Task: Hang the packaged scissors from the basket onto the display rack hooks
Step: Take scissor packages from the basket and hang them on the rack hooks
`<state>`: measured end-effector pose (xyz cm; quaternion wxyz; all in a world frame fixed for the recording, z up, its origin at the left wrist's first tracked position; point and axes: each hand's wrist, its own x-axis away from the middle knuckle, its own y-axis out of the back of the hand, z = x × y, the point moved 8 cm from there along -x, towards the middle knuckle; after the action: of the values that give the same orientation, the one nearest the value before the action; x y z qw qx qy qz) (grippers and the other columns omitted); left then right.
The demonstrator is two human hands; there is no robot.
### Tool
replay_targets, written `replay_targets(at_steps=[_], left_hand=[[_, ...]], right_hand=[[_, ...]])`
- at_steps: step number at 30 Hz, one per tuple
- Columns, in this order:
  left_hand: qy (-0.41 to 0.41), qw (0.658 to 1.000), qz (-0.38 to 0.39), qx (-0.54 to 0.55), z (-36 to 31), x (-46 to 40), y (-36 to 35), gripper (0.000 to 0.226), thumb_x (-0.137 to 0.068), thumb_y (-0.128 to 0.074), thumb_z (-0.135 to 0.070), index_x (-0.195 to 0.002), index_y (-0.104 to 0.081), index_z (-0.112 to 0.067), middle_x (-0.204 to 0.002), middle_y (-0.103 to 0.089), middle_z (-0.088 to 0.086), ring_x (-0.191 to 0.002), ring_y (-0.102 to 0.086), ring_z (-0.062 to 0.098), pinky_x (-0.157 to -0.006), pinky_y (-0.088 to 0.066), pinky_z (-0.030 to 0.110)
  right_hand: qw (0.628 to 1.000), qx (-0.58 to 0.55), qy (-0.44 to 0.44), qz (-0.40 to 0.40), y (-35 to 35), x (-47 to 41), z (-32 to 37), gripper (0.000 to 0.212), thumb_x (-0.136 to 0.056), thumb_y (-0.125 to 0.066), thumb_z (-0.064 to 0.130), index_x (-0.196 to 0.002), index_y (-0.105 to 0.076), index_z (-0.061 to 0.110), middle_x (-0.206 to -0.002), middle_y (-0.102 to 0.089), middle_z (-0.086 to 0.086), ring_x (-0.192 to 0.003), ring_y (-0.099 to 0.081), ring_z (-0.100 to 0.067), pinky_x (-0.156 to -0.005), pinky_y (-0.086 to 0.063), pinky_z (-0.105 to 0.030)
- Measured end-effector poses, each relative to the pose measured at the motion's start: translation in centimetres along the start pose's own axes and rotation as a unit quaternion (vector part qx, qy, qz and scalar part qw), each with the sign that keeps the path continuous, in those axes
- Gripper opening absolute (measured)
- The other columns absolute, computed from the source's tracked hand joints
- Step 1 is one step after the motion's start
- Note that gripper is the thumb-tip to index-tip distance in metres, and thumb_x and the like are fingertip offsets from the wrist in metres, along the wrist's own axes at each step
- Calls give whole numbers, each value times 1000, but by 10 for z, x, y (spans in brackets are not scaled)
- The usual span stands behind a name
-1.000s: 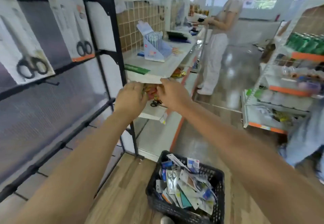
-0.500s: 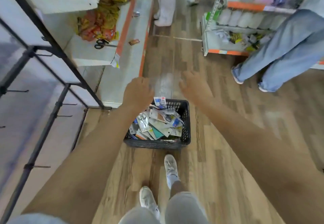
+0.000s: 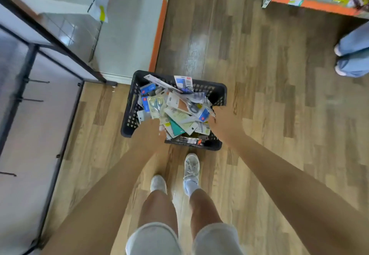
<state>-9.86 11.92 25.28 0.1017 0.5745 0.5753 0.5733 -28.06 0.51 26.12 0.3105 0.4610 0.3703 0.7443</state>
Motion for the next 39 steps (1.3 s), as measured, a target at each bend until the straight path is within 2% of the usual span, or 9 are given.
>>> replay_targets(at_steps=[5,11,14,18,21,28,31,35,39], left_hand=[[48,997,48,29,55,-48,-69,21,-95,-45,-20,-106,-55,-5,-104,-59,11,-98,-57,29,-75,-44,36],[104,988,76,83,117,-109,-150,24,-97,-43,-21,-112,-55,-8,-113,-61,8,-102,-57,27,-82,-44,36],[108,986,66,107,136,-134,-177,15,-96,-44,-20,-98,-54,-9,-102,-60,9,-99,-57,29,-79,-42,37],[142,976,30,162,148,-167,-198,20,-96,-44,-17,-101,-56,-1,-98,-61,15,-93,-57,32,-79,-46,40],[170,968,23,183,150,-193,-215,14,-97,-44,-20,-93,-52,-9,-98,-59,14,-94,-55,32,-78,-43,37],[167,966,15,197,151,-223,-245,19,-97,-45,-24,-97,-55,-8,-86,-60,3,-82,-58,25,-74,-48,37],[173,969,-1,178,157,-231,-247,18,-97,-45,-26,-97,-55,-12,-80,-56,-6,-80,-56,20,-72,-48,35],[145,978,-23,146,162,-242,-240,20,-96,-44,-28,-90,-54,-12,-84,-61,3,-79,-59,25,-72,-50,43],[134,982,-40,126,158,-253,-227,22,-97,-44,-27,-90,-54,-9,-86,-60,5,-79,-55,25,-71,-47,40]], right_hand=[[998,1,9,58,-84,-45,-9,29,-98,-37,21,-118,-51,6,-110,-57,-12,-95,-59,-29,-77,-47,-37],[997,-2,3,82,-181,-105,-21,32,-98,-40,18,-124,-49,2,-121,-54,-15,-113,-52,-29,-91,-41,-34],[995,-5,-12,100,-223,-123,-29,38,-98,-41,20,-131,-45,2,-131,-50,-16,-122,-46,-29,-98,-39,-37],[992,-11,-43,121,-268,-141,-48,34,-98,-41,22,-126,-47,5,-122,-53,-14,-110,-53,-28,-89,-42,-35],[990,-6,-50,132,-292,-155,-57,36,-98,-41,25,-128,-44,5,-123,-51,-13,-112,-52,-28,-87,-41,-33],[995,9,12,103,-331,-202,-35,67,-97,-43,40,-148,-17,5,-155,-18,-11,-144,-15,-21,-115,-16,-29],[997,23,22,69,-341,-222,-18,77,-93,-44,50,-148,-15,5,-153,-19,-14,-141,-18,-27,-116,-20,-37],[998,48,-1,50,-350,-234,-12,86,-91,-44,57,-149,-10,3,-152,-19,-19,-140,-18,-31,-116,-15,-38],[998,65,4,-24,-347,-235,-13,85,-79,-64,55,-135,-41,-4,-128,-51,-23,-118,-50,-38,-99,-42,-44]])
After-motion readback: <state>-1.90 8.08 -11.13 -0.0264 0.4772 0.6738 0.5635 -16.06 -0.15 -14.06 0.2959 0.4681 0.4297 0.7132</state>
